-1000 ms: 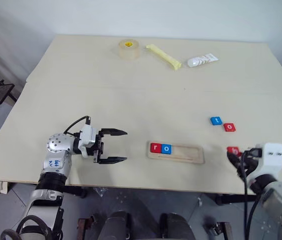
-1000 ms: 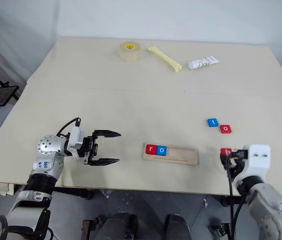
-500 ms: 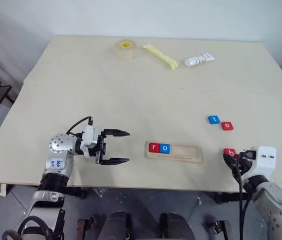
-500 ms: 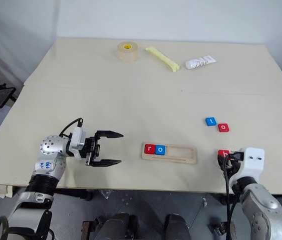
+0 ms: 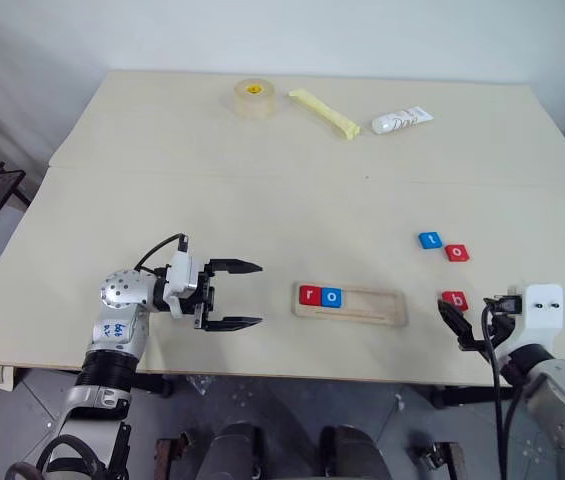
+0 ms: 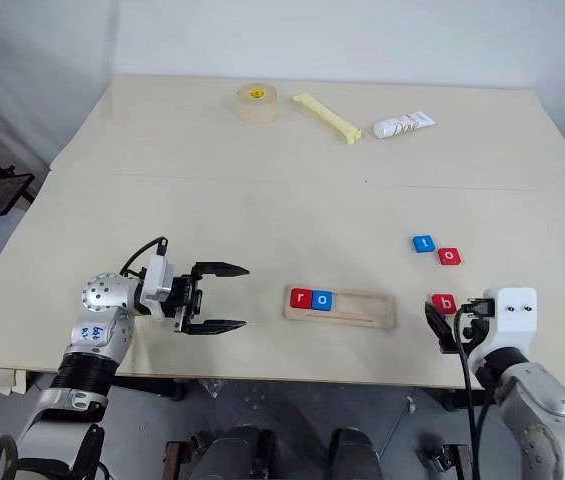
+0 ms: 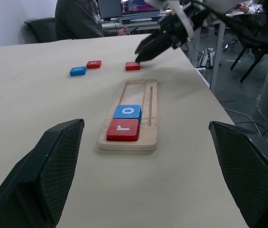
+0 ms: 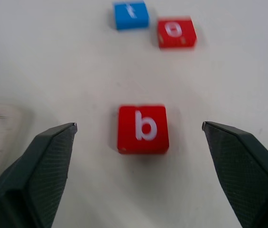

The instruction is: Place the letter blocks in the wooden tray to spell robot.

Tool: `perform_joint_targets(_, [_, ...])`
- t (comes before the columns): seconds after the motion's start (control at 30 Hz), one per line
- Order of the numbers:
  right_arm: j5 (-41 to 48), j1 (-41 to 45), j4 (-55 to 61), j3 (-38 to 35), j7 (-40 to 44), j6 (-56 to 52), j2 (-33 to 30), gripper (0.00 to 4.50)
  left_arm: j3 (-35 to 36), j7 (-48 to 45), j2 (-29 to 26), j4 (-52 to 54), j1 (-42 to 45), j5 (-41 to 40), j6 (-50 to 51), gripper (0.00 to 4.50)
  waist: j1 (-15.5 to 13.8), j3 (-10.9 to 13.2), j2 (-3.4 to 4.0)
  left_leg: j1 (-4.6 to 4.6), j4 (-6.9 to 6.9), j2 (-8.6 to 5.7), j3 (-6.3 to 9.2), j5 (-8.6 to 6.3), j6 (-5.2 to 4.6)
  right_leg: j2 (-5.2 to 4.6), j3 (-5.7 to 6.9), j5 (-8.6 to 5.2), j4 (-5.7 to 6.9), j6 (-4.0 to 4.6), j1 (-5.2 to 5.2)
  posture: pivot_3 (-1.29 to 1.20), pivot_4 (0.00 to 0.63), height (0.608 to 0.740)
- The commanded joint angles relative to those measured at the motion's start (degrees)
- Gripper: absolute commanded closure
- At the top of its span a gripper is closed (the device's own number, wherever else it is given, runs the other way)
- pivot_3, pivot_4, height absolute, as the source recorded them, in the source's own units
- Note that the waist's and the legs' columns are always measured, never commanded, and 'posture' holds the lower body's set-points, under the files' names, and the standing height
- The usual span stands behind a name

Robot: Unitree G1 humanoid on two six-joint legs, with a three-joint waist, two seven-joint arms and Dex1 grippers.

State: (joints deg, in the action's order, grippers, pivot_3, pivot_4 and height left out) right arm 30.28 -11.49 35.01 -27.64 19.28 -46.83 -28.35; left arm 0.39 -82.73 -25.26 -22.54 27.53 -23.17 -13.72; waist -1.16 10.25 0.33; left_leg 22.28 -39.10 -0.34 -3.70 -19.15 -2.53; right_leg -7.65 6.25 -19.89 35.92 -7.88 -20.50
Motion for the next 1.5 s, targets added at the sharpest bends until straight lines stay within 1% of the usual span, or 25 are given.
perform_joint_targets(0.03, [2.01,-2.41,2.21,-2.09,7.64,1.35,-6.17,0.03,0.13,0.27,-0.03,2.33,-0.56,-0.88,0.06,0.0,-0.1,-0.01,-0.02,0.0,0.0,-0.01,0.0,-0.01,-0.01,0.0,0.0,0.0,-0.01,0.0,0.0,0.0,0.15,0.74])
perform_joint_targets(0.07, [1.64,-2.96,1.27,-2.25,11.22,2.34,-9.87,0.03,0.08,0.3,0.02,2.22,-0.54,-0.85,0.0,0.0,-0.09,-0.01,-0.03,0.0,0.0,-0.01,0.0,-0.01,-0.02,0.0,0.0,0.0,-0.01,0.0,0.02,0.0,0.15,0.74])
perform_joint_targets(0.17, [0.69,-2.98,-2.1,-2.88,19.35,5.27,-17.95,0.03,-0.04,0.44,0.13,2.21,-0.57,-0.82,-0.02,0.0,-0.13,-0.01,-0.06,-0.01,-0.03,-0.02,-0.04,-0.02,-0.04,-0.02,-0.01,0.0,-0.05,0.0,0.05,0.0,0.15,0.74])
perform_joint_targets(0.2, [-0.33,-1.71,-5.15,-2.63,22.82,7.38,-21.66,0.03,-0.09,0.41,0.15,2.2,-0.58,-0.86,0.03,0.0,-0.14,-0.01,-0.06,-0.02,-0.04,0.0,-0.03,-0.02,-0.04,-0.01,0.02,0.0,-0.05,0.0,0.07,0.0,0.15,0.74])
perform_joint_targets(0.27, [-1.8,0.63,-10.4,-1.61,27.97,10.95,-26.94,0.03,-0.17,0.3,0.15,2.06,-0.57,-0.92,0.0,0.0,-0.13,-0.01,-0.07,-0.02,-0.06,-0.02,-0.08,-0.02,-0.05,-0.03,0.0,0.0,-0.11,0.0,0.09,0.0,0.15,0.74])
perform_joint_targets(0.33, [-4.62,5.21,-18.12,2.89,34.08,16.67,-32.31,0.03,-0.28,0.23,0.26,1.77,-0.57,-0.8,-0.28,0.0,-0.06,0.0,-0.08,-0.04,-0.06,0.0,-0.08,-0.01,-0.05,-0.02,0.02,0.0,-0.12,0.0,0.1,0.0,0.15,0.74])
perform_joint_targets(0.47, [-10.55,12.89,-29.72,12.15,43.92,27.65,-37.91,0.03,-0.35,0.68,0.49,2.41,-1.06,-0.81,-0.38,0.0,0.04,0.01,-0.1,-0.06,-0.05,0.04,-0.04,-0.01,-0.05,0.0,0.08,0.0,-0.14,0.0,0.12,0.0,0.15,0.74])
perform_joint_targets(0.57, [-15.47,22.37,-40.64,20.0,50.38,36.66,-38.08,0.03,-0.5,1.21,0.63,3.29,-1.77,-0.77,-0.46,0.0,0.05,0.02,-0.12,-0.04,-0.09,0.01,-0.07,-0.02,-0.05,-0.04,0.1,0.0,-0.16,-0.01,0.12,0.0,0.15,0.74])
perform_joint_targets(0.63, [-17.77,27.55,-46.18,23.76,53.43,40.04,-37.55,0.03,-0.44,1.78,0.68,4.11,-2.31,-0.8,-0.4,0.0,-0.01,0.03,-0.11,0.0,-0.11,-0.01,-0.09,-0.01,-0.06,-0.08,0.12,0.01,-0.21,-0.02,0.12,0.0,0.15,0.74])
perform_joint_targets(0.73, [-20.37,32.52,-51.83,27.76,57.62,43.98,-37.17,0.03,-0.04,3.08,0.51,5.63,-3.34,-0.98,-0.04,0.0,-0.01,0.03,-0.11,0.03,-0.1,0.01,0.0,-0.01,-0.06,-0.08,0.24,0.01,-0.19,-0.01,0.11,0.0,0.15,0.74])
perform_joint_targets(0.83, [-22.75,36.4,-56.94,30.55,59.31,47.13,-35.59,0.03,0.16,3.82,-0.12,7.53,-5.27,-1.09,0.09,0.0,0.03,0.03,-0.11,0.05,-0.09,0.02,0.03,-0.01,-0.06,-0.11,0.31,0.01,-0.17,-0.01,0.11,0.0,0.15,0.74])
perform_joint_targets(0.93, [-24.5,37.6,-60.38,32.54,60.6,49.55,-34.58,0.03,0.32,5.01,-0.3,9.0,-6.34,-1.08,0.45,0.0,-0.08,0.03,-0.11,0.05,-0.1,0.02,0.03,-0.01,-0.06,-0.13,0.37,0.01,-0.16,-0.01,0.11,0.0,0.15,0.74])
perform_joint_targets(1.17, [-26.04,38.26,-63.36,33.43,60.59,51.17,-32.84,0.03,0.19,6.05,-0.36,10.33,-7.0,-1.12,0.66,0.0,0.01,0.03,-0.11,0.04,-0.13,0.02,0.06,0.0,-0.05,-0.14,0.42,0.01,-0.15,-0.01,0.13,0.0,0.15,0.74])
perform_joint_targets(1.33, [-26.15,38.71,-64.22,33.25,60.17,50.99,-32.3,0.03,-0.05,6.2,-0.14,10.47,-7.07,-1.06,0.55,0.0,-0.01,0.02,-0.11,0.04,-0.15,0.02,0.06,0.0,-0.05,-0.14,0.43,0.01,-0.15,-0.01,0.15,0.0,0.15,0.74])
perform_joint_targets(1.5, [-25.38,38.13,-61.67,32.62,59.21,46.85,-32.14,0.03,-0.32,5.91,0.02,10.14,-6.83,-1.08,0.49,0.0,0.01,0.02,-0.11,0.04,-0.17,0.03,0.05,0.0,-0.05,-0.14,0.43,0.01,-0.15,-0.01,0.16,0.0,0.15,0.74])
